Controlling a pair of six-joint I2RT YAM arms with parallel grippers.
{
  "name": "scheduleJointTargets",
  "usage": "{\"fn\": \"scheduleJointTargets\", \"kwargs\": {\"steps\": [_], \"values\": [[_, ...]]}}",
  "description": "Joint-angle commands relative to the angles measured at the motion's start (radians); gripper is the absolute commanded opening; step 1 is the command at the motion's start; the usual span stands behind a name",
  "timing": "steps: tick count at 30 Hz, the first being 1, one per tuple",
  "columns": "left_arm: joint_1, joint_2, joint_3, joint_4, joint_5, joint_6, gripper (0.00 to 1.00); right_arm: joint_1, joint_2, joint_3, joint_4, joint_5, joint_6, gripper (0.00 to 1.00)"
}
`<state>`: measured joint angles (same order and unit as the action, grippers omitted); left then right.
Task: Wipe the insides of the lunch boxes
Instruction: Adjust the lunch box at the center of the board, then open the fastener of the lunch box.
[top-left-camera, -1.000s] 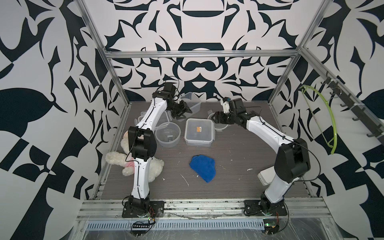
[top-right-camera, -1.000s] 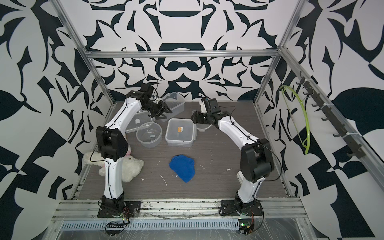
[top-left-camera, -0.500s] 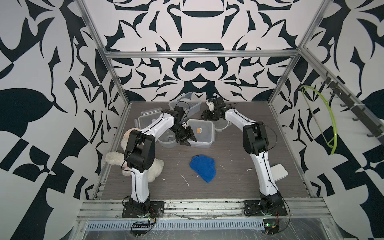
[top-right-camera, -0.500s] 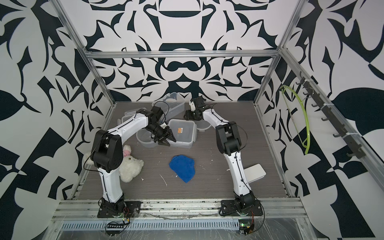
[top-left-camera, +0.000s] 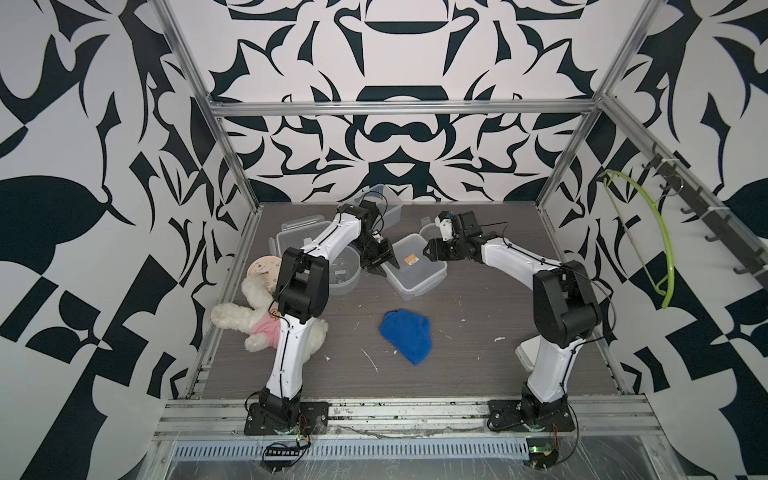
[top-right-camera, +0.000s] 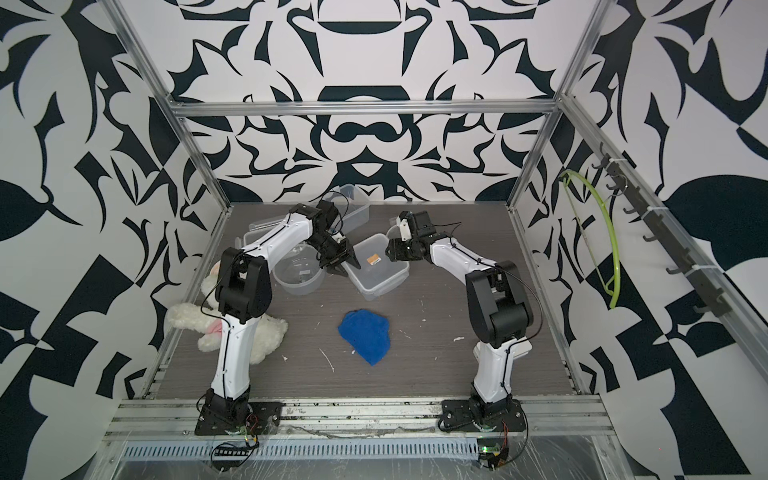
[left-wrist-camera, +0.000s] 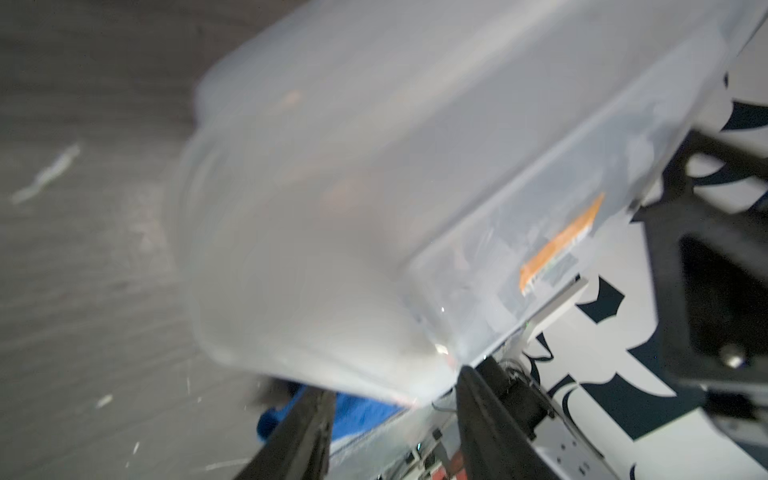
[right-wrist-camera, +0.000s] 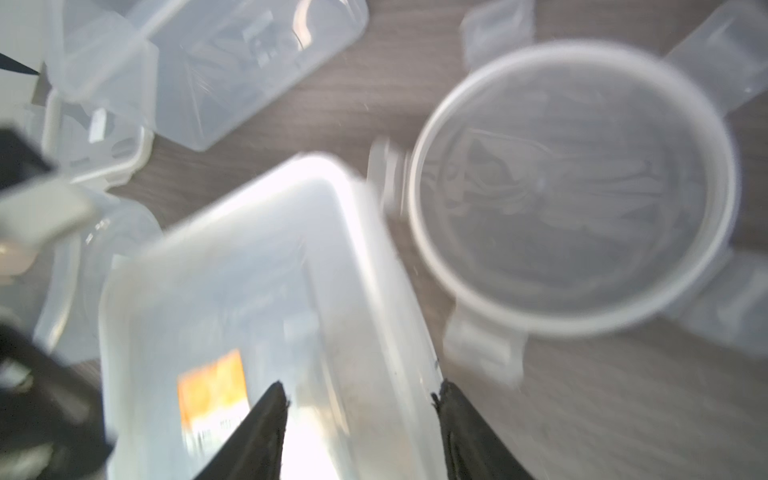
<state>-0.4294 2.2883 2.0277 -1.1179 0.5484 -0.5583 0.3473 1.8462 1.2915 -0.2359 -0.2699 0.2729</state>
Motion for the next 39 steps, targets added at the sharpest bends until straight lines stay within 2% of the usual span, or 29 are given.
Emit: {"fn": "scheduleJointTargets", "kwargs": {"steps": [1, 4, 7, 11, 15, 20, 25, 27, 31, 39], "values": [[0.001, 0.084, 0.136, 0.036, 0.003, -0.004, 0.51, 0.018, -0.061, -0.105, 0.039, -0.088, 0.071, 0.58], [0.007, 0.140, 0.261, -0.022, -0.036, 0.004, 0.52, 0.018, -0.111, -0.186, 0.059, -0.078, 0.125, 0.58], [0.019, 0.157, 0.315, -0.061, -0.045, 0.010, 0.52, 0.006, -0.150, -0.268, 0.110, -0.088, 0.148, 0.59], [0.042, 0.115, 0.323, -0.111, -0.087, 0.021, 0.52, -0.109, -0.183, -0.376, 0.267, -0.249, 0.216, 0.62], [0.043, 0.027, 0.321, -0.128, -0.130, 0.016, 0.53, -0.255, -0.140, -0.492, 0.625, -0.456, 0.389, 0.68], [-0.010, -0.005, 0.315, -0.048, -0.080, -0.016, 0.52, -0.276, 0.029, -0.484, 0.996, -0.593, 0.585, 0.68], [-0.064, 0.083, 0.323, 0.044, 0.002, -0.073, 0.48, -0.278, 0.275, -0.491, 1.644, -0.651, 0.993, 0.66], [-0.074, 0.120, 0.332, 0.063, 0.019, -0.086, 0.48, -0.276, 0.315, -0.487, 1.663, -0.650, 1.021, 0.64], [-0.075, 0.175, 0.305, 0.072, 0.018, -0.083, 0.46, -0.278, 0.267, -0.546, 1.659, -0.636, 0.964, 0.64], [-0.075, 0.213, 0.212, 0.096, 0.009, -0.083, 0.45, -0.249, 0.250, -0.560, 1.660, -0.641, 0.979, 0.68]]}}
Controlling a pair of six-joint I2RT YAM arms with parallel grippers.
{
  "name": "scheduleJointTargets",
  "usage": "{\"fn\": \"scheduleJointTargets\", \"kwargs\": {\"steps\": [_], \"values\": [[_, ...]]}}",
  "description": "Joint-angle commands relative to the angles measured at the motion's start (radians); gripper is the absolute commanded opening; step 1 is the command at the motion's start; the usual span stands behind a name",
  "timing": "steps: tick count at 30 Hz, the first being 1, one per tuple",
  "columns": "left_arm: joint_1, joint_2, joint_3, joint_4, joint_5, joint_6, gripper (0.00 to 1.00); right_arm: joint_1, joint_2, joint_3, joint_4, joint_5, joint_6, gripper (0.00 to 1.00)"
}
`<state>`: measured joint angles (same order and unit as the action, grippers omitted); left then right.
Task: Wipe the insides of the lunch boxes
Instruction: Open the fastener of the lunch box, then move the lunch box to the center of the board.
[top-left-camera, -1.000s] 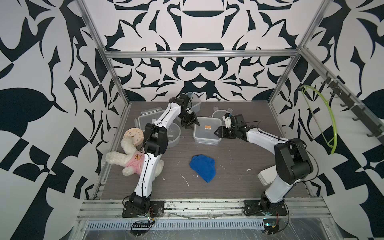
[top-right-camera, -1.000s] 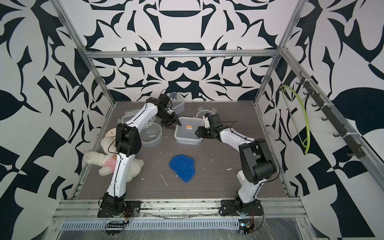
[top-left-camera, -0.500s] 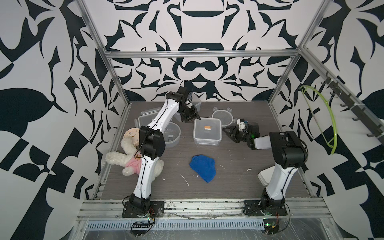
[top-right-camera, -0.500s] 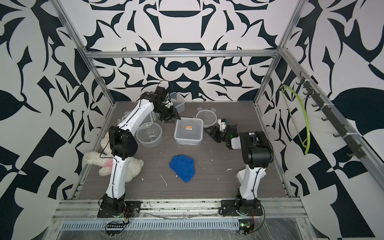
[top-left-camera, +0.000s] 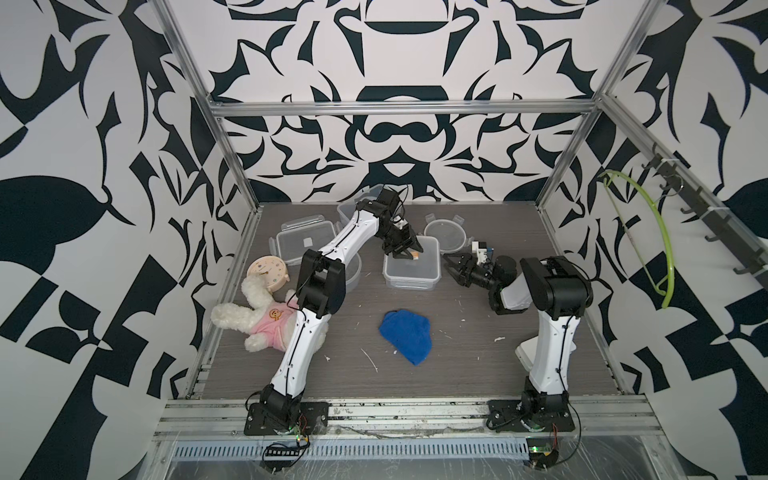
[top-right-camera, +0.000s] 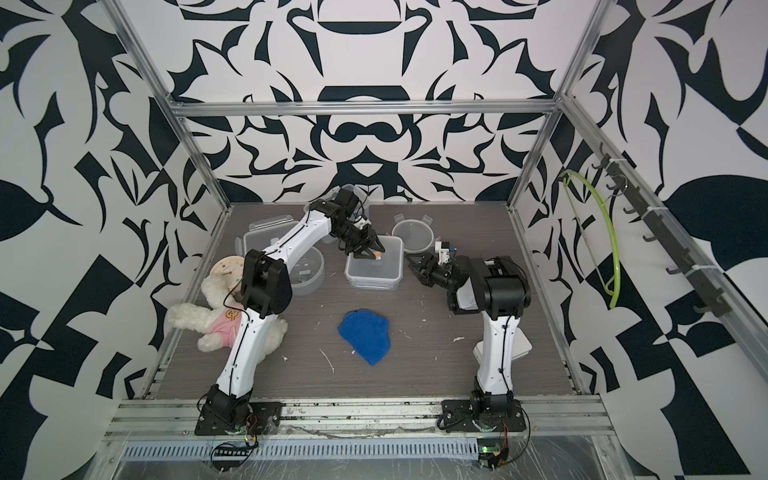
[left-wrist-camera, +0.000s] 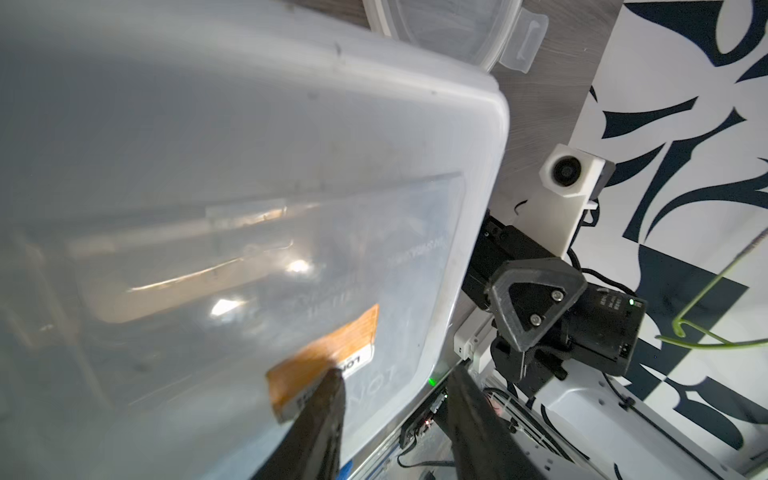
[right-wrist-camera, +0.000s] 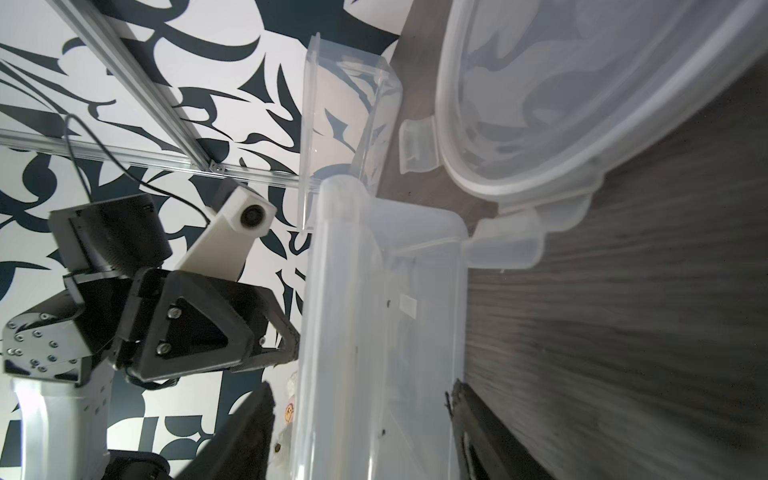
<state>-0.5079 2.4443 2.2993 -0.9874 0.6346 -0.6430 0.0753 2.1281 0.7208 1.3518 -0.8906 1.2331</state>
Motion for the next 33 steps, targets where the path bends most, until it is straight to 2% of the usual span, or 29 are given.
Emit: {"fn": "scheduleJointTargets", "kwargs": {"steps": [1, 6, 8, 11, 12, 13, 16, 20, 25, 30, 33], "values": [[0.004, 0.060, -0.064, -0.034, -0.079, 0.003, 0.45, 0.037, -0.030, 0.014, 0.073, -0.019, 0.017, 0.68], [0.006, 0.068, -0.083, -0.033, -0.081, 0.003, 0.44, 0.090, 0.008, 0.048, 0.073, -0.002, 0.031, 0.68], [0.006, 0.073, -0.085, -0.029, -0.080, 0.002, 0.44, 0.103, 0.025, 0.063, 0.073, 0.000, 0.037, 0.63], [0.006, 0.082, -0.100, -0.018, -0.078, 0.002, 0.44, 0.115, 0.023, 0.072, 0.073, 0.002, 0.036, 0.45], [0.006, 0.084, -0.112, -0.010, -0.075, 0.000, 0.44, 0.116, 0.018, 0.071, 0.073, 0.004, 0.038, 0.30], [0.005, 0.088, -0.125, -0.003, -0.070, 0.000, 0.44, 0.116, 0.011, 0.069, 0.073, 0.007, 0.038, 0.21], [0.006, 0.100, -0.159, 0.014, -0.056, 0.002, 0.43, 0.116, -0.007, 0.068, 0.073, 0.016, 0.043, 0.00], [0.008, 0.109, -0.192, 0.031, -0.040, 0.005, 0.43, 0.117, -0.035, 0.071, 0.022, 0.027, 0.031, 0.00], [0.008, 0.096, -0.201, 0.059, -0.012, -0.002, 0.43, 0.123, -0.141, 0.075, -0.248, 0.045, -0.139, 0.00], [0.007, 0.062, -0.056, 0.019, 0.033, -0.038, 0.43, 0.127, -0.233, 0.103, -0.480, 0.069, -0.282, 0.00], [0.008, 0.010, 0.070, -0.017, 0.048, -0.056, 0.45, 0.143, -0.300, 0.153, -0.725, 0.110, -0.427, 0.00]]}}
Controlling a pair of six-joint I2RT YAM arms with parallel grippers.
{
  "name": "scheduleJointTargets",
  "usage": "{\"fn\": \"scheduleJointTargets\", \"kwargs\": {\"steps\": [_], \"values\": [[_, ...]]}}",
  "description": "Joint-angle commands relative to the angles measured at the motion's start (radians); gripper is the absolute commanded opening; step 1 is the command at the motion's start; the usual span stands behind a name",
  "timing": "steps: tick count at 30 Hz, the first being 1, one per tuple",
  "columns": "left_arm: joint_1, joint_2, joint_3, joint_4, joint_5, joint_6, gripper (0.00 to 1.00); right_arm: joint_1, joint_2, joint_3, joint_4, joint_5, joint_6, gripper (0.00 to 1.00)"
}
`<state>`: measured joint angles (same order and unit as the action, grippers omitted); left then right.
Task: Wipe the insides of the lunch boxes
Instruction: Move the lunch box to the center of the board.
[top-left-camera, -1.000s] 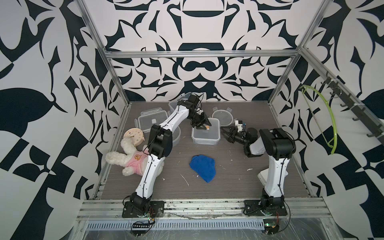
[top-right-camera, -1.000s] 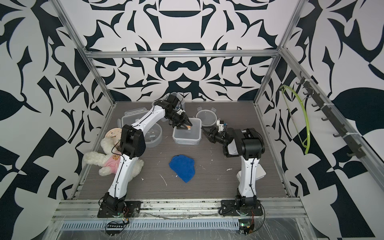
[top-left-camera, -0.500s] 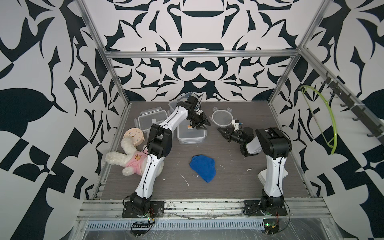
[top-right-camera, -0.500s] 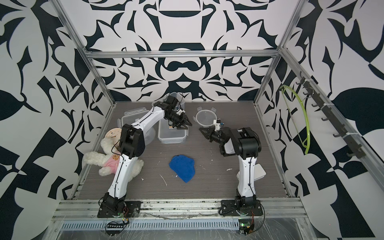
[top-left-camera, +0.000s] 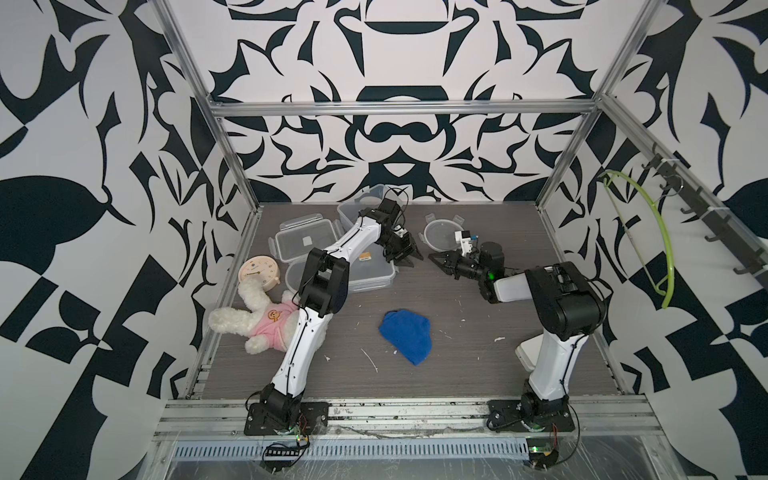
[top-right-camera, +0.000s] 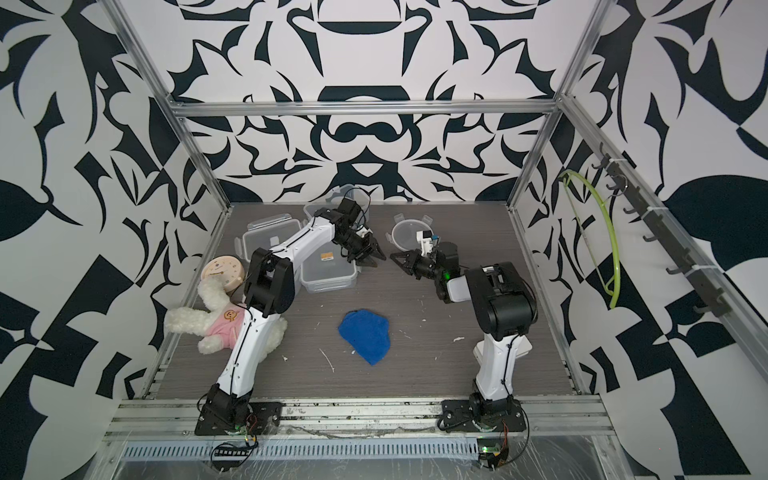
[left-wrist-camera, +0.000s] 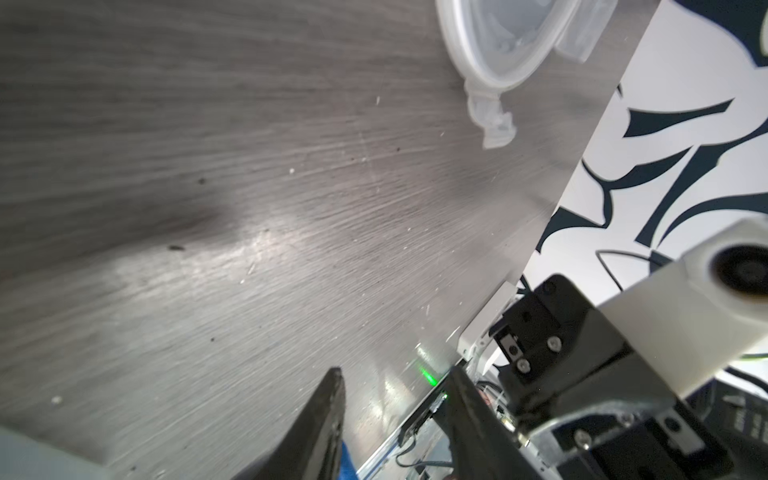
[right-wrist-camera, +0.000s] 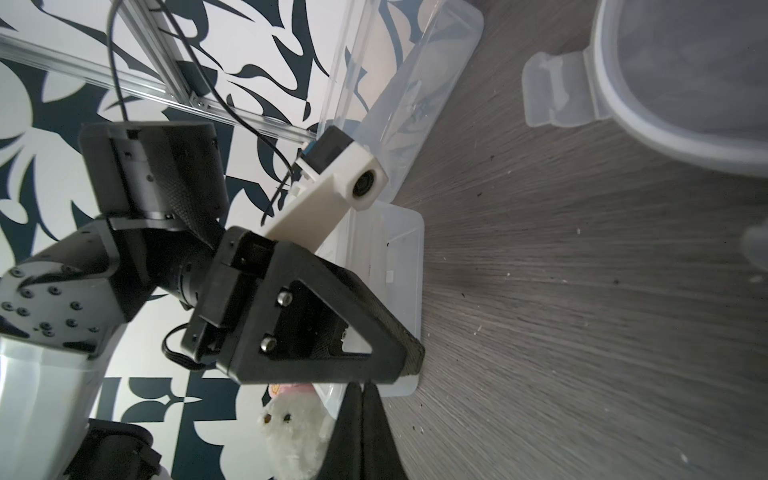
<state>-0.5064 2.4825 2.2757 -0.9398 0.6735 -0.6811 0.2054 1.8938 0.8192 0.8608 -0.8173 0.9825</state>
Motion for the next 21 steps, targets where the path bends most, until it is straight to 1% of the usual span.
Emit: {"fn": "scheduleJointTargets", "kwargs": {"steps": [1, 4, 6, 7, 9, 10, 13, 17, 21], "values": [[0.011, -0.052, 0.133, -0.076, 0.006, -0.017, 0.47, 0.024, -0.094, 0.076, -0.331, 0.063, -0.234, 0.00], [0.050, -0.134, 0.186, -0.104, -0.014, -0.015, 0.50, 0.076, -0.158, 0.161, -0.602, 0.169, -0.400, 0.17], [0.095, -0.196, 0.164, -0.120, -0.049, -0.005, 0.52, 0.118, -0.177, 0.219, -0.730, 0.232, -0.482, 0.25], [0.122, -0.230, 0.142, -0.133, -0.084, 0.013, 0.52, 0.142, -0.184, 0.240, -0.769, 0.266, -0.508, 0.27], [0.169, -0.287, 0.082, -0.155, -0.165, 0.049, 0.53, 0.186, -0.192, 0.272, -0.821, 0.320, -0.541, 0.25], [0.192, -0.308, 0.052, -0.174, -0.209, 0.069, 0.54, 0.209, -0.191, 0.296, -0.848, 0.348, -0.553, 0.22], [0.225, -0.321, 0.002, -0.266, -0.357, 0.123, 0.54, 0.261, -0.173, 0.365, -0.906, 0.426, -0.586, 0.21], [0.229, -0.311, -0.087, -0.271, -0.396, 0.143, 0.59, 0.282, -0.095, 0.500, -0.982, 0.456, -0.603, 0.21], [0.229, -0.286, -0.126, -0.269, -0.503, 0.154, 0.60, 0.294, -0.019, 0.616, -1.033, 0.475, -0.599, 0.20]]}}
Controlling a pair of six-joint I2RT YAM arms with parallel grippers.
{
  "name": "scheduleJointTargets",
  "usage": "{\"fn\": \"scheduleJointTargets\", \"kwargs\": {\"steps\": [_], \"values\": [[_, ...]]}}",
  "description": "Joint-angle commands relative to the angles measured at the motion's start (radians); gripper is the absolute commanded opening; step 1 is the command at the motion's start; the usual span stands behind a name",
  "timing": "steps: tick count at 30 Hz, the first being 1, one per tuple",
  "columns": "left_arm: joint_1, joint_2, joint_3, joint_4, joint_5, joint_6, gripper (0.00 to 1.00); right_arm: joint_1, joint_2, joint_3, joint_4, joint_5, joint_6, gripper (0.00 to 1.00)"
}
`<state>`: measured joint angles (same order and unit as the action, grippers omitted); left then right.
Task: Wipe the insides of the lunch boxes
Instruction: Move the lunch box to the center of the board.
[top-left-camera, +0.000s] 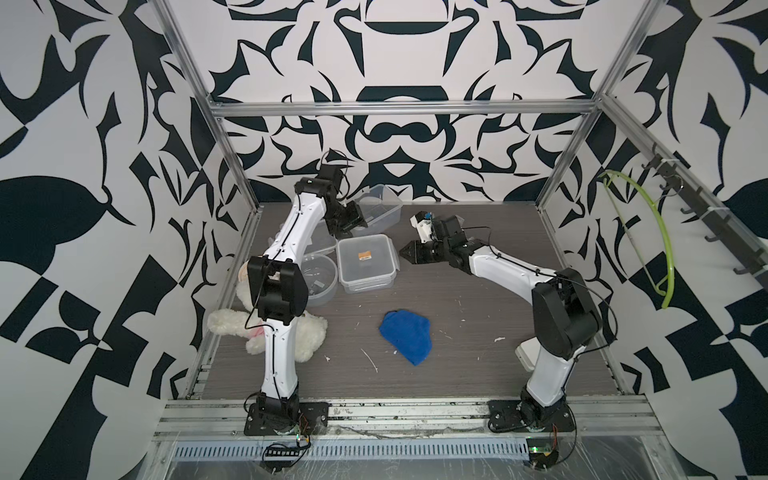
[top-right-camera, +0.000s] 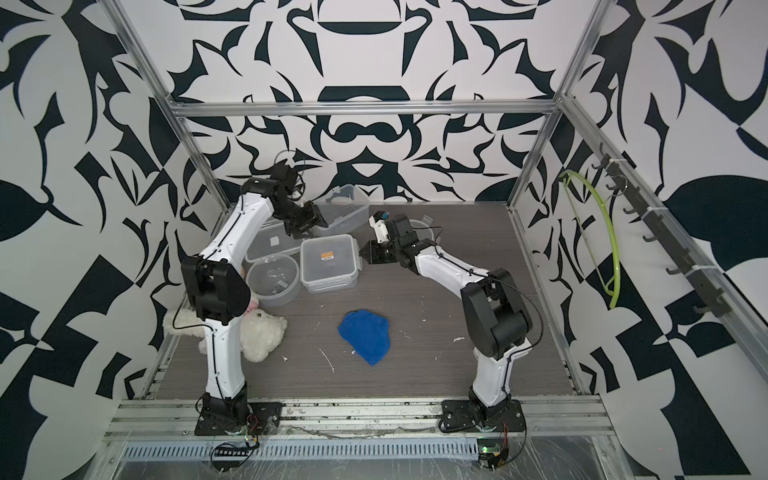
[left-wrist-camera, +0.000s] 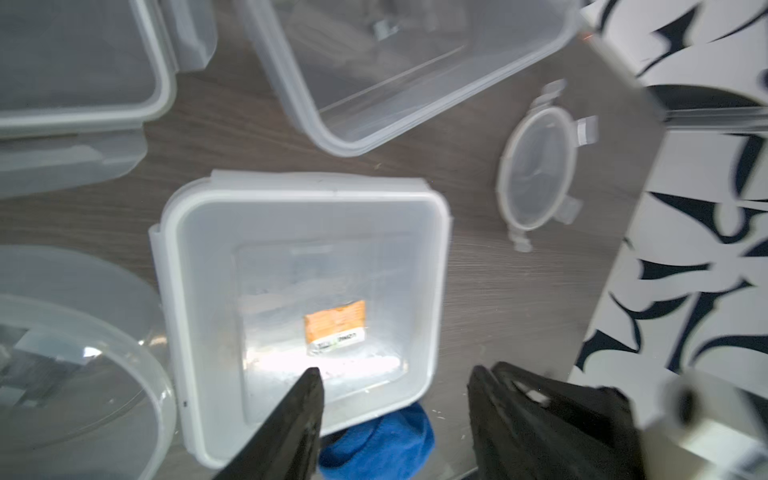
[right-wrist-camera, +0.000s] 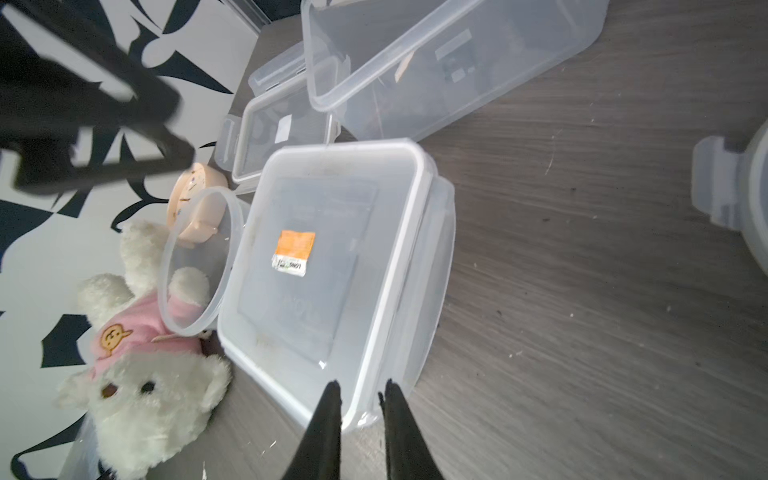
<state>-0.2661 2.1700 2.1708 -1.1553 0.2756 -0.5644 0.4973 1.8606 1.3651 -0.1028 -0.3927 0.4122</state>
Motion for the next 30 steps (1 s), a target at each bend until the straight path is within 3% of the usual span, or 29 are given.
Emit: {"fn": "scheduleJointTargets", "kwargs": {"steps": [1, 7, 17, 24, 30], "values": [[-0.012, 0.037, -0.023, -0.056, -0.135, 0.041, 0.61, 0.004, 0.025, 0.087, -0.078, 0.057, -0.024, 0.20], [-0.012, 0.080, -0.035, -0.083, -0.199, 0.053, 0.61, 0.007, 0.057, 0.142, -0.129, 0.090, -0.031, 0.20], [0.043, -0.015, -0.111, -0.026, -0.245, 0.069, 0.63, 0.007, 0.139, 0.239, -0.190, 0.068, -0.036, 0.20], [0.091, -0.006, -0.167, 0.058, -0.224, 0.063, 0.66, 0.007, 0.147, 0.241, -0.198, 0.051, -0.036, 0.23], [0.076, 0.027, -0.215, 0.183, -0.063, -0.001, 0.66, 0.006, 0.139, 0.230, -0.214, 0.043, -0.042, 0.24]]}}
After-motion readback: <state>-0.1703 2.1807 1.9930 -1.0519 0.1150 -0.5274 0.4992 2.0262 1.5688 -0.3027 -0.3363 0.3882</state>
